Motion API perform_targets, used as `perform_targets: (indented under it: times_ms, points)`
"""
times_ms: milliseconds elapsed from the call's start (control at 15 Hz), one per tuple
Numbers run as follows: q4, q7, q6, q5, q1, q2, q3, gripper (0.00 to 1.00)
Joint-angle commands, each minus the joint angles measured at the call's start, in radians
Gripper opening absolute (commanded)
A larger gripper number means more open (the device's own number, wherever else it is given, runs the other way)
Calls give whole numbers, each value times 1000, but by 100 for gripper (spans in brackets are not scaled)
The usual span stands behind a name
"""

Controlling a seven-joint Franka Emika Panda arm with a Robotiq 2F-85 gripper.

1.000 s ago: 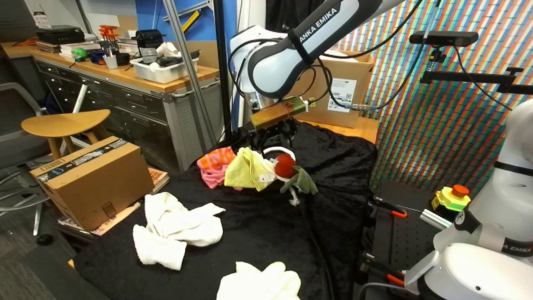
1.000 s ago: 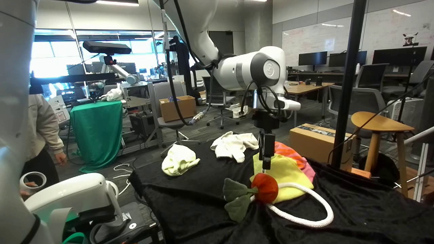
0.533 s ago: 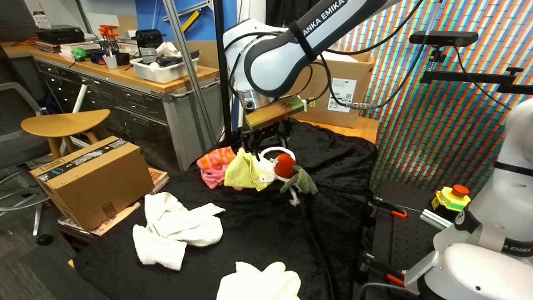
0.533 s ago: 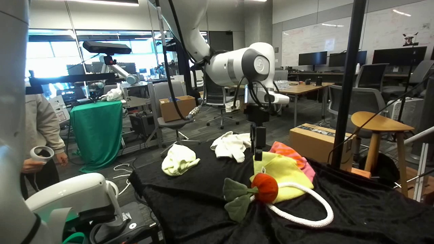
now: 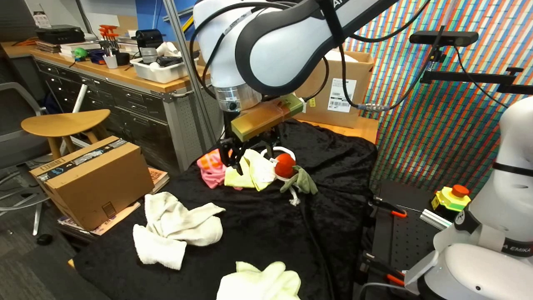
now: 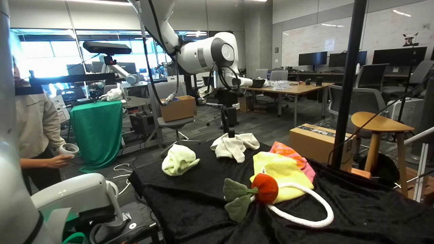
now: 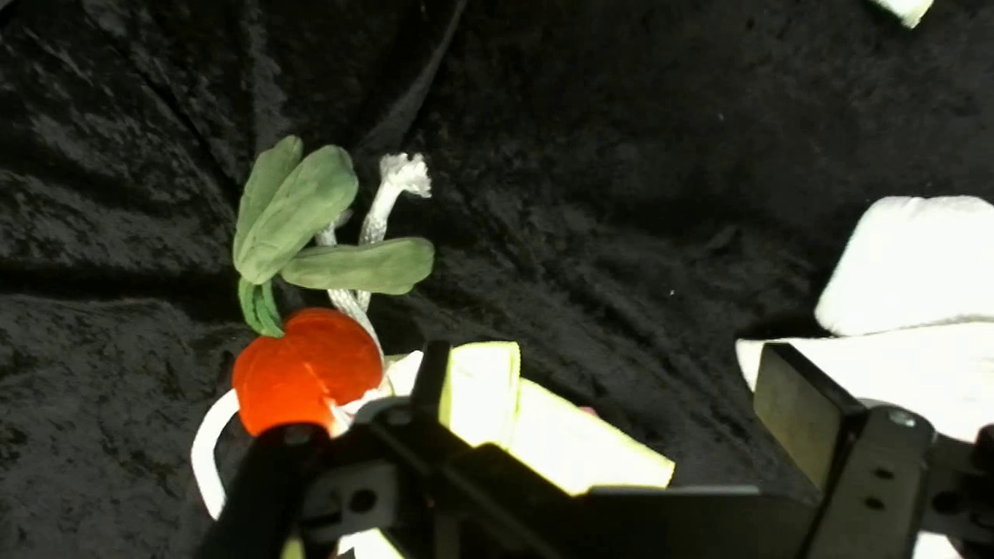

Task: Pile the things on the table onto the pink shirt

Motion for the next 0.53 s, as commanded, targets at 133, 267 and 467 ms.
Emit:
perform_targets:
  times_ms: [133,267,467]
  points:
    - [144,163,-1,-125,74,91,29,100]
    - [208,217,-6,-158,104,142,33,100]
    - [310,247,-23,-197,155,225,33,100]
